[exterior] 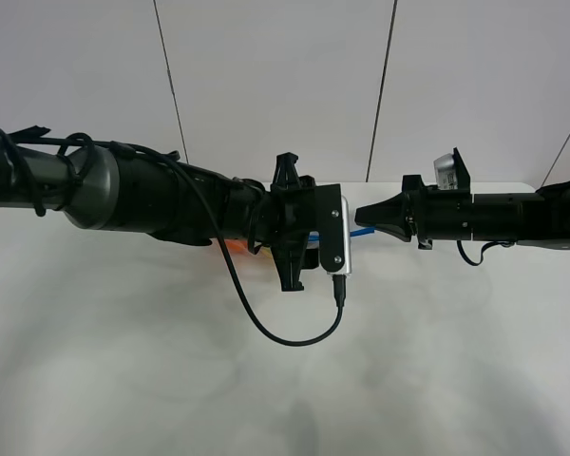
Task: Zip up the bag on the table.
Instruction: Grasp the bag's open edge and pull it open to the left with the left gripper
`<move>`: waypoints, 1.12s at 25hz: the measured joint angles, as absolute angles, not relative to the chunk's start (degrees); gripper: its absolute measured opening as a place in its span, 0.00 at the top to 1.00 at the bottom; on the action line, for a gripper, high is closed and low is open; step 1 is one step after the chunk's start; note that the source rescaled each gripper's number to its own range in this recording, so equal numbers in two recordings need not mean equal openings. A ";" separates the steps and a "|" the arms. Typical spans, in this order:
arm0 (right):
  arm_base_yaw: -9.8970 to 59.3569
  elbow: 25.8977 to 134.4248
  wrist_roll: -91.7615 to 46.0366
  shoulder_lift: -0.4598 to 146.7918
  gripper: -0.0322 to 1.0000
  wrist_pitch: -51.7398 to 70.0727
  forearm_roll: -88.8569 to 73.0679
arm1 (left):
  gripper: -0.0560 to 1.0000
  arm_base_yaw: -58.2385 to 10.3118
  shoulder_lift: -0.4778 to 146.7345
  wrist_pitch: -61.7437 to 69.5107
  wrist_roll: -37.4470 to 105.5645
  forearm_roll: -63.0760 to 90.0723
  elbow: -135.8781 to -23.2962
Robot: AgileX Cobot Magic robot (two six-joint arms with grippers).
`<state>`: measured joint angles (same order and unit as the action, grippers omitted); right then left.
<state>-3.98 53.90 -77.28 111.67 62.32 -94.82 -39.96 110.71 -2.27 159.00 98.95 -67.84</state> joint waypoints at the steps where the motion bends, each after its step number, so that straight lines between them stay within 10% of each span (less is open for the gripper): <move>1: -3.98 53.90 -77.28 111.67 0.97 62.32 -94.82 | 0.09 -39.96 110.71 -2.32 159.00 98.95 -67.84; 7: -3.98 53.90 -77.23 111.67 0.97 62.31 -94.82 | 0.28 -39.96 110.71 -0.53 159.00 98.95 -67.84; 28: -3.98 53.90 -76.92 111.67 0.97 62.41 -96.16 | 0.30 -37.26 111.45 3.58 159.00 98.95 -67.84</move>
